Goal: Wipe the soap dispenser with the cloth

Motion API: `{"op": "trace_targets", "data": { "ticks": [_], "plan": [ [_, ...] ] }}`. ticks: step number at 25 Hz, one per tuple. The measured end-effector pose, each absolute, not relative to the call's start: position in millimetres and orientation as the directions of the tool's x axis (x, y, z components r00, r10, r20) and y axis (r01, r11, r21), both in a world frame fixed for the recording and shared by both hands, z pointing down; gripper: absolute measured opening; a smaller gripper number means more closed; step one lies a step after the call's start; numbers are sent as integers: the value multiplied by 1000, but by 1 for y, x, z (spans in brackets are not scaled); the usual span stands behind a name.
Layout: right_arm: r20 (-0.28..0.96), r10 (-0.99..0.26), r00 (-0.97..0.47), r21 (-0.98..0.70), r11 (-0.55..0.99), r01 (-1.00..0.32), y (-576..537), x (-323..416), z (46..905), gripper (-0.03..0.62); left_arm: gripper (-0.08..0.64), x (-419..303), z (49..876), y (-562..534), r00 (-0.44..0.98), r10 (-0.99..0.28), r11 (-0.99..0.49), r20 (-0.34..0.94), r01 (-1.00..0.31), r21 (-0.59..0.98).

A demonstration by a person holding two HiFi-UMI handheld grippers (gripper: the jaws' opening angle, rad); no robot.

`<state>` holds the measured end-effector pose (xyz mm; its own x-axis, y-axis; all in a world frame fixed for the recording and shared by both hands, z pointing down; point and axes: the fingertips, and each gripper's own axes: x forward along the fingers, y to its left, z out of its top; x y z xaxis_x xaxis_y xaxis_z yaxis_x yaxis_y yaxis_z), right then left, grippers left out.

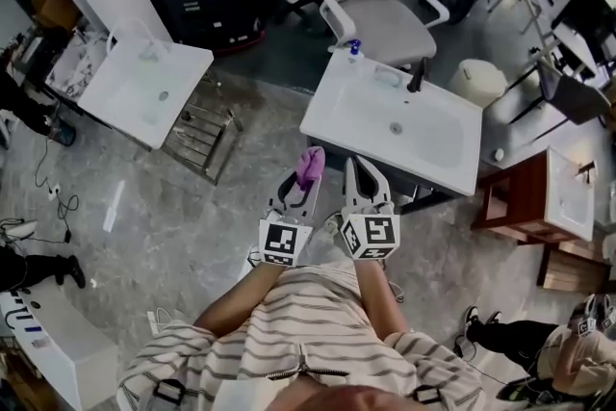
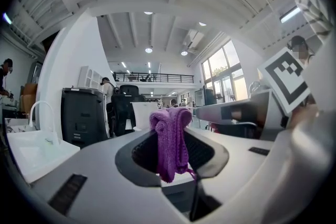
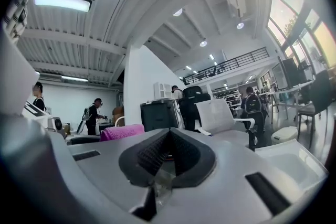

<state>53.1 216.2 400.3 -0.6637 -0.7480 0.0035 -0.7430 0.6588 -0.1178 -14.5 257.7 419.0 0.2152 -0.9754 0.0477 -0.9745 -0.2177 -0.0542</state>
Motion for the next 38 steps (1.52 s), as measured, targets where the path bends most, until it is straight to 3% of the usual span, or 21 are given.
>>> {"op": "trace_targets", "data": {
  "ticks": [17, 38],
  "plan": [
    [21, -707, -707, -165, 695, -700, 8, 43, 405, -2, 106, -11, 425, 41, 204, -974, -210, 104, -976, -56],
    [155, -731, -665, -205, 635, -745, -86, 18, 465, -2, 106, -30, 462, -59, 269, -948, -275, 169, -961, -11]
  ]
}}
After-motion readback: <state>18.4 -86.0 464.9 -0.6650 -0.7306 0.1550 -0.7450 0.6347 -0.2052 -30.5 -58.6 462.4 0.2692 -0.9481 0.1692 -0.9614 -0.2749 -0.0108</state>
